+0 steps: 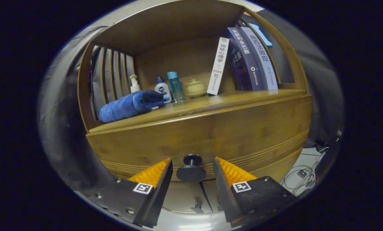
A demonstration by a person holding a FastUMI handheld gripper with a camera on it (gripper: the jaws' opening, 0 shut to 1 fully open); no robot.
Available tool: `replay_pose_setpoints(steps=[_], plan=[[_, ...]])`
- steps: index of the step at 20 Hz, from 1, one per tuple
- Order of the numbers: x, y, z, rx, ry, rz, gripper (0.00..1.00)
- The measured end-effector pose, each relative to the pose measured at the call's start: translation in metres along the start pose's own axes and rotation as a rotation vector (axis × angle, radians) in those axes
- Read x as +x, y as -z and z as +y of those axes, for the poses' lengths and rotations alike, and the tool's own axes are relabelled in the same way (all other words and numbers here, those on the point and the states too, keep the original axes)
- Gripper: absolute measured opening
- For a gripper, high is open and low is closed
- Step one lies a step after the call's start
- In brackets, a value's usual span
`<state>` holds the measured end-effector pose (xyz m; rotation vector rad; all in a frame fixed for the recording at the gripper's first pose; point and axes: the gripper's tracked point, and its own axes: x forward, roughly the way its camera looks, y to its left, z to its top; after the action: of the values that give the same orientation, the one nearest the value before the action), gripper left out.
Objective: Pull open the drawer, take out the items inside it, and place them on the countertop above the cabinet.
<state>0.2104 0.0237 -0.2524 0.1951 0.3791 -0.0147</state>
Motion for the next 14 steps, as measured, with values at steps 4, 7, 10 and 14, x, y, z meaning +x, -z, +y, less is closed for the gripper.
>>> replay_pose_setpoints(steps=[4, 7, 10, 14], plan=[[0.0038, -0.0007, 0.0048, 0.014, -0.019, -0.028, 0.46], [0.0045, 0.0008, 0.0044, -0.008, -0.007, -0.031, 0.45], [0.0087, 0.0029, 0.0035, -0.026, 0.008, -0.014, 0.39], [0.0044, 0.0027, 0.0049, -0.01, 0.018, 0.0, 0.32]])
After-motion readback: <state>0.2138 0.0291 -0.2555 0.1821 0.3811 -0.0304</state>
